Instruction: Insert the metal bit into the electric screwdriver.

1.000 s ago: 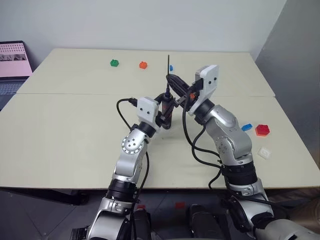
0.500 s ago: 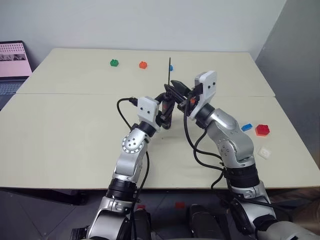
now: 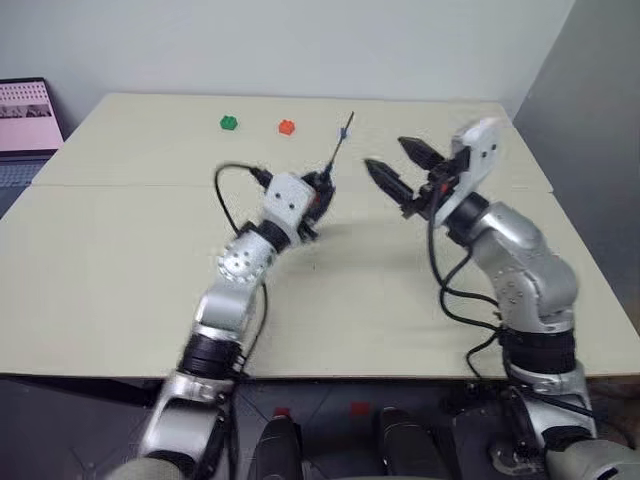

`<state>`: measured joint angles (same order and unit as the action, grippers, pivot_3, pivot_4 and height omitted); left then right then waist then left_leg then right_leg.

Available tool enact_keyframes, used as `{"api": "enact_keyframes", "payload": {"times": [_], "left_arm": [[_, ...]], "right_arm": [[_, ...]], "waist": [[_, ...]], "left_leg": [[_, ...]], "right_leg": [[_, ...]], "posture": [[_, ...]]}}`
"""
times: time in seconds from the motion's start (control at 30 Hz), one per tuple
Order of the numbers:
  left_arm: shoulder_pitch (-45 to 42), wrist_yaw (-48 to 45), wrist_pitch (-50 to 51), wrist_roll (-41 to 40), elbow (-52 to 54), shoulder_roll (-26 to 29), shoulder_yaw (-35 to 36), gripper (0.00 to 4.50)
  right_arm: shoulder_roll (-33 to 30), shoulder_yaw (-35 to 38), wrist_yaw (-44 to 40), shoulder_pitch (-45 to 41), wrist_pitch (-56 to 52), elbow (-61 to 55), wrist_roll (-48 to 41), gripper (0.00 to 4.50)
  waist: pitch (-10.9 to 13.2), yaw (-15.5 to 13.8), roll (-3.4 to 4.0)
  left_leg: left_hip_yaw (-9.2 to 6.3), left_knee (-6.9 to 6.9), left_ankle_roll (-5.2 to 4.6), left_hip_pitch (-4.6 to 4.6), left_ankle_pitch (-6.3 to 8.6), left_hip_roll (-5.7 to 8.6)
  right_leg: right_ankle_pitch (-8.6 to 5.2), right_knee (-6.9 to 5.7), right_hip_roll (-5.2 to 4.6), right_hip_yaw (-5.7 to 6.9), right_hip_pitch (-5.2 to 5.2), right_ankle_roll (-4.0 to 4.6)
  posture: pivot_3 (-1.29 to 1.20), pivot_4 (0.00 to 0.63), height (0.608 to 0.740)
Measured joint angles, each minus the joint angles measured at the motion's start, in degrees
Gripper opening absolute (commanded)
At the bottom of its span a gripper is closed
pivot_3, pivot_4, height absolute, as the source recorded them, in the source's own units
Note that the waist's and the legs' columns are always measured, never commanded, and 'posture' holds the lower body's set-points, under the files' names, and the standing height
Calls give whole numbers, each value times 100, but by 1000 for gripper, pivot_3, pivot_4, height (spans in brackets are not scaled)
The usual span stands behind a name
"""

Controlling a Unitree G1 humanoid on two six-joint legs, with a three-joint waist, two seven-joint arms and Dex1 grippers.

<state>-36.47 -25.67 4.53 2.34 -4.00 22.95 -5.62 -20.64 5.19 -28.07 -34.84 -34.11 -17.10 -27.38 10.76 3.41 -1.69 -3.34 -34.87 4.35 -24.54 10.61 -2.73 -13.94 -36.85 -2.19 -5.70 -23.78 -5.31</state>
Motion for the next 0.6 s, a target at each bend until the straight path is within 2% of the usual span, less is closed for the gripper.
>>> {"api": "enact_keyframes", "payload": {"times": [0.13, 0.23, 0.27, 0.43, 0.6], "left_arm": [[-717, -1386, 131, 500, -379, 1347, -593, 1633], [-1092, -2366, -34, 721, -1056, 1719, -1037, 1632], [-1189, -2694, -174, 762, -1275, 1738, -1215, 1632], [-1867, -3625, -998, 1043, -2555, 1475, -1861, 1632], [-2361, -3940, -1488, 1313, -3698, 1004, -2100, 1632]], "right_arm": [[-1387, 43, -883, 277, -426, -489, -278, 3840], [-2450, 58, -1739, 382, -711, -855, -582, 3840], [-2773, 64, -2036, 404, -816, -975, -724, 3840], [-3840, 111, -2981, 544, -1069, -1291, -1136, 3840], [-4082, 151, -3246, 664, -1138, -1343, -1225, 3840]], "waist": [[7, -26, 4], [12, -27, 8], [16, -40, 5], [51, -65, -30], [52, -71, -31]], "left_leg": [[1, 11, -1, -27, 1, 0], [2, 16, -2, -28, 2, 0], [2, 18, -2, -29, 2, -1], [4, 5, -2, -33, 2, -2], [6, -2, -2, -33, 2, 0]], "right_leg": [[-5, 2, -1, 4, -32, -3], [-15, 1, -2, 6, -35, 1], [-31, 2, -2, 8, -35, 25], [-32, -2, -3, 7, -35, 28], [-30, -4, -5, 5, -32, 24]], "posture": [[0, 150, 740], [0, 150, 740], [0, 150, 740], [0, 150, 740], [0, 150, 740]]}}
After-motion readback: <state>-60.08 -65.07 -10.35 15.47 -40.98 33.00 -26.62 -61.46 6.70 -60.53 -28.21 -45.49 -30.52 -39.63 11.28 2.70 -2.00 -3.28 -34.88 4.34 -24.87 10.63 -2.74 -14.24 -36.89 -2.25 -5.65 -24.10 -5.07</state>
